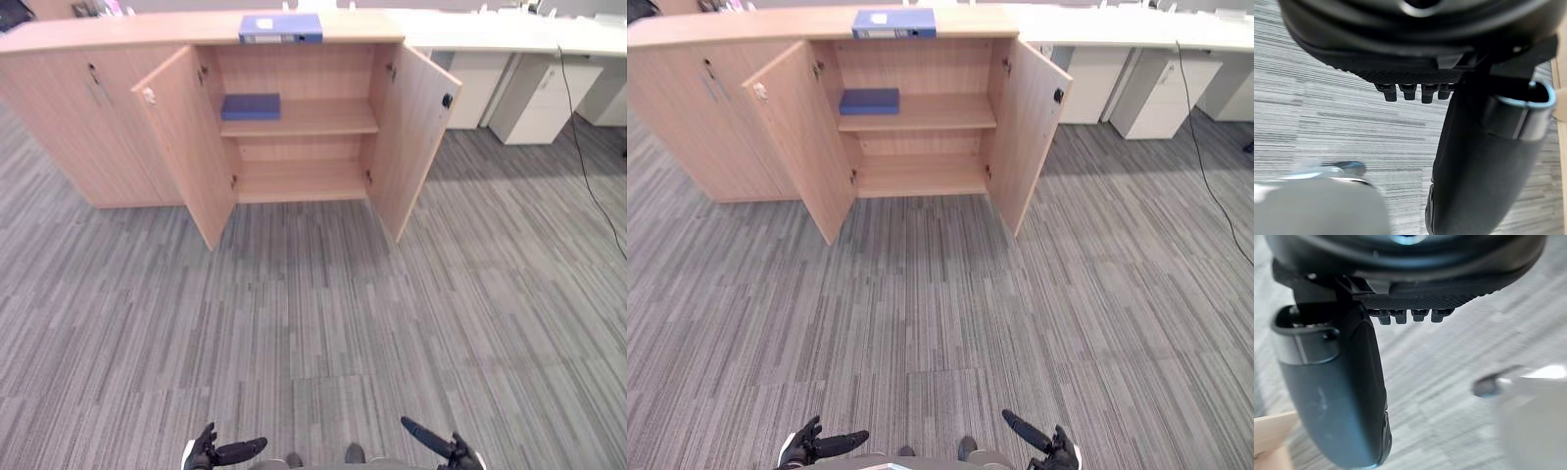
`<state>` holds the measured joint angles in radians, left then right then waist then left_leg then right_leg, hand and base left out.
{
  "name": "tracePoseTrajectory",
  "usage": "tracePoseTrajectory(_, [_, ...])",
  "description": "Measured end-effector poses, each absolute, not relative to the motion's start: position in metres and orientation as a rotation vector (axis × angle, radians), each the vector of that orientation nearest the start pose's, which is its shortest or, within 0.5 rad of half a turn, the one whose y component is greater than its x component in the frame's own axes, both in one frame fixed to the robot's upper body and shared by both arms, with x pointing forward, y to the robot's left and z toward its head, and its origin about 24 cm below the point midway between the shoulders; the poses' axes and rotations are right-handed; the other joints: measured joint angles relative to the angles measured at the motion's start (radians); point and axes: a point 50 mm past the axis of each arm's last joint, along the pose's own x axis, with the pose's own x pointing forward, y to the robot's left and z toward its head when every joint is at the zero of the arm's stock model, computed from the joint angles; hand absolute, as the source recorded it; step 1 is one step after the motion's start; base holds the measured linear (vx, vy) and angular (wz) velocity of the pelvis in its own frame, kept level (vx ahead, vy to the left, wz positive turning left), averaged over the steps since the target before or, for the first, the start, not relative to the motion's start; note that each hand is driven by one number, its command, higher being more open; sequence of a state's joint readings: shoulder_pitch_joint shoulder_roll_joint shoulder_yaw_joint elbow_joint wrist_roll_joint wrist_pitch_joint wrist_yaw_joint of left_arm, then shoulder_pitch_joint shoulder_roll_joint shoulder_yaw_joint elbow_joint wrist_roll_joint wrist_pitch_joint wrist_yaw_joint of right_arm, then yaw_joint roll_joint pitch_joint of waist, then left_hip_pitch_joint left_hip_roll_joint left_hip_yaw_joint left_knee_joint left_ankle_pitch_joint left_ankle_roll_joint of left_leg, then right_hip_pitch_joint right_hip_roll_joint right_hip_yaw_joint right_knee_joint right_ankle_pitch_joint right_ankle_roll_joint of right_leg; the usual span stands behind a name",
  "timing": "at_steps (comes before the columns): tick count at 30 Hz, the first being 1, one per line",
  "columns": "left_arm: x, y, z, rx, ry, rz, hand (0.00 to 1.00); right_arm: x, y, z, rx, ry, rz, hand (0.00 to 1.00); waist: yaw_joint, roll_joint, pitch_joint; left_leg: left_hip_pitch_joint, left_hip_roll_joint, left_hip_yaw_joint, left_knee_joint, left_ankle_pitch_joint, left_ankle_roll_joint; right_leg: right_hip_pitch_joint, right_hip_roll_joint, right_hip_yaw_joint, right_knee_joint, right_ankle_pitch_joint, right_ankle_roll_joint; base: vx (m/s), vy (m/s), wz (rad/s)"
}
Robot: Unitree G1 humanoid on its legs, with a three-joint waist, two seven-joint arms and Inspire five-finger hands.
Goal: Walk over to the cabinet, pick up the folder, carry it to the office cabinet, place the folder inside the office cabinet, then close the office cabinet door
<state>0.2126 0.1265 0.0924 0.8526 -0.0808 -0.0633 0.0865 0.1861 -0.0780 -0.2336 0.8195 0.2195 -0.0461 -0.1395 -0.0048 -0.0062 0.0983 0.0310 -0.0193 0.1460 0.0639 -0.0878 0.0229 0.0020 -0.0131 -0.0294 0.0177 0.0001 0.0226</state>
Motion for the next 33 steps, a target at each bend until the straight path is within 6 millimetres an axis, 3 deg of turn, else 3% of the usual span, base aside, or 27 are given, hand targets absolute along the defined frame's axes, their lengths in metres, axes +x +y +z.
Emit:
tracePoseTrajectory(6, [0.121,0.222,-0.126,0.033,0.792,0.304,1.00,0.134,-0.232,-0.123,0.053,0.772,-0.459,1.00,-0.012,0.003,0.022,0.050,-0.002,0.002,-0.030,-0.005,-0.009,0.055,0.000,-0.011,-0.042,0.005,0.008,0.10,0.023,0.00])
tracePoseTrajectory(13, [0.123,0.222,-0.122,0.032,0.766,0.295,1.00,0.141,-0.225,-0.121,-0.048,0.769,-0.360,1.00,-0.012,0.006,0.035,0.048,-0.002,0.007,-0.027,-0.021,-0.030,0.057,-0.001,-0.007,-0.054,0.005,0.009,0.02,0.002,-0.02])
tracePoseTrajectory(16, [0.128,0.222,-0.114,0.034,0.717,0.294,1.00,0.153,-0.225,-0.116,-0.099,0.741,-0.315,1.00,-0.008,0.011,0.059,-0.016,0.005,0.028,0.047,-0.067,-0.013,0.018,0.000,0.011,-0.048,0.002,0.011,-0.05,-0.011,-0.21])
tracePoseTrajectory(17, [0.130,0.222,-0.113,0.033,0.707,0.293,1.00,0.158,-0.227,-0.113,-0.107,0.727,-0.314,1.00,-0.007,0.019,0.065,-0.043,0.009,0.035,0.080,-0.084,-0.006,-0.009,0.002,0.019,-0.022,-0.008,0.016,-0.06,0.017,-0.24])
tracePoseTrajectory(19, [0.133,0.221,-0.109,0.028,0.686,0.292,1.00,0.163,-0.236,-0.108,-0.133,0.706,-0.321,1.00,-0.009,0.037,0.084,-0.075,0.009,0.043,0.138,-0.131,0.008,-0.089,-0.005,0.025,0.139,-0.095,0.033,-0.04,0.042,-0.12])
tracePoseTrajectory(21, [0.132,0.223,-0.108,0.024,0.677,0.310,1.00,0.160,-0.241,-0.107,-0.155,0.713,-0.324,1.00,-0.010,0.030,0.098,-0.058,-0.008,0.050,0.166,-0.175,0.035,-0.169,-0.032,0.011,0.358,-0.185,0.045,0.02,0.055,-0.11])
tracePoseTrajectory(22, [0.131,0.226,-0.107,0.017,0.677,0.323,1.00,0.162,-0.241,-0.106,-0.157,0.707,-0.323,1.00,-0.012,0.034,0.113,-0.046,-0.008,0.047,0.168,-0.186,0.045,-0.250,-0.048,-0.033,0.524,-0.194,0.042,0.06,0.048,-0.06])
tracePoseTrajectory(23, [0.131,0.228,-0.106,0.021,0.674,0.325,1.00,0.162,-0.240,-0.105,-0.158,0.705,-0.320,1.00,-0.016,0.033,0.122,-0.035,-0.009,0.045,0.167,-0.190,0.048,-0.281,-0.059,-0.056,0.592,-0.209,0.036,0.13,0.034,0.02])
tracePoseTrajectory(26, [0.132,0.232,-0.105,0.028,0.671,0.352,1.00,0.164,-0.238,-0.104,-0.169,0.701,-0.302,1.00,-0.025,0.028,0.153,0.009,-0.001,0.028,0.164,-0.224,0.056,-0.365,-0.082,-0.133,0.601,-0.246,0.027,0.28,0.003,0.13])
tracePoseTrajectory(29, [0.145,0.230,-0.101,0.018,0.639,0.354,1.00,0.165,-0.240,-0.103,-0.180,0.697,-0.300,1.00,-0.050,0.045,0.187,0.073,0.043,-0.029,0.117,-0.237,0.024,-0.435,-0.044,-0.148,0.383,-0.174,0.026,0.52,-0.101,0.59])
tracePoseTrajectory(31, [0.150,0.228,-0.101,0.013,0.636,0.349,1.00,0.160,-0.242,-0.104,-0.183,0.705,-0.307,1.00,-0.073,0.044,0.187,0.129,0.072,-0.082,0.070,-0.250,-0.029,-0.450,-0.034,-0.141,0.256,0.033,0.009,0.61,-0.185,0.80])
tracePoseTrajectory(32, [0.153,0.223,-0.102,0.003,0.637,0.338,1.00,0.157,-0.245,-0.103,-0.190,0.705,-0.320,1.00,-0.076,0.056,0.192,0.150,0.092,-0.102,0.074,-0.264,-0.053,-0.450,-0.030,-0.165,0.311,0.064,-0.035,0.63,-0.229,0.64])
tracePoseTrajectory(33, [0.155,0.218,-0.102,-0.007,0.631,0.326,1.00,0.164,-0.245,-0.099,-0.181,0.680,-0.333,1.00,-0.080,0.070,0.198,0.149,0.117,-0.115,0.107,-0.244,-0.094,-0.460,-0.035,-0.188,0.401,-0.010,-0.056,0.49,-0.197,0.49])
